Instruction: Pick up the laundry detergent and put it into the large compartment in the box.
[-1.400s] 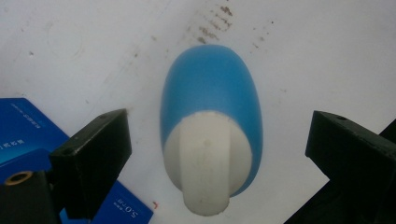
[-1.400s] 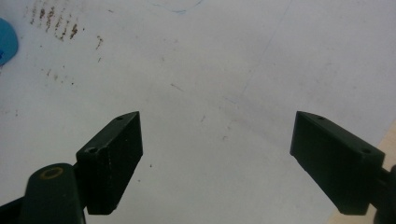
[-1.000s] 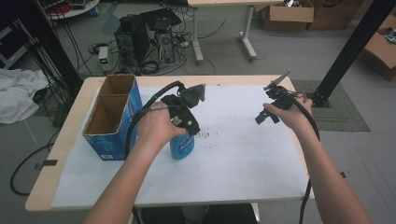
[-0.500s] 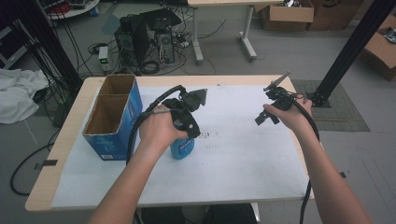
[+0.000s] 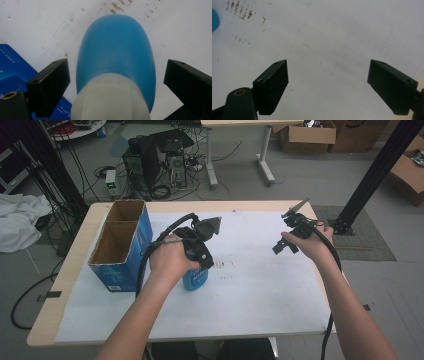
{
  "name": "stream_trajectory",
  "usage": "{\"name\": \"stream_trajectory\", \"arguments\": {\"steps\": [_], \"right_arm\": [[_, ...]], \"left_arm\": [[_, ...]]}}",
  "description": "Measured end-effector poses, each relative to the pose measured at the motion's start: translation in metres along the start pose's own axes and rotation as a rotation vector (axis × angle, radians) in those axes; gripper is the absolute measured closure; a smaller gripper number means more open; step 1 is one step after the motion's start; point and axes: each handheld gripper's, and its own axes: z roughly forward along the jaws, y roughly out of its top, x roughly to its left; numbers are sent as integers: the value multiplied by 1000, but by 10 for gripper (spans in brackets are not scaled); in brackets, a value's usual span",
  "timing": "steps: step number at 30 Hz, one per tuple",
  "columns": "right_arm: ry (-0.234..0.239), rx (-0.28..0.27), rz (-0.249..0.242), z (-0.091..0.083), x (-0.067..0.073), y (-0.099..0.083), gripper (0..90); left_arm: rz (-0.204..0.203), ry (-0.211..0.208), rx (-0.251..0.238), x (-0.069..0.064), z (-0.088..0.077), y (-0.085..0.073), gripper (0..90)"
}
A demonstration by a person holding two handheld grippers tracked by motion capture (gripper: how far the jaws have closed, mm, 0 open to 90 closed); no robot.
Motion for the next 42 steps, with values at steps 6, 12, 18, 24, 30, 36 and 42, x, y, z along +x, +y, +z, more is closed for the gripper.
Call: {"name": "stream_trajectory", "arguments": {"steps": [6, 12, 18, 24, 30, 36, 42], "right_arm": [[0, 2, -3, 0, 1, 0, 170], [1, 2, 0, 0, 0, 0, 171], [3, 4, 0, 0, 0, 0, 170], [-2, 1, 7, -1, -1, 0, 170], [2, 6, 1, -1, -1, 0, 171], [1, 4, 1, -2, -1, 0, 170], [3, 5, 3, -2, -2, -1, 170]], "left_arm": [[-3, 3, 4, 1, 0, 0, 125], [-9, 4, 6, 1, 2, 1, 148], [-9, 5, 11, 1, 3, 0, 160], [-16, 11, 7, 2, 2, 0, 177], [-15, 10, 12, 2, 2, 0, 222], [-19, 5, 17, 2, 2, 0, 277], [-30, 1, 21, 4, 3, 0, 322]]}}
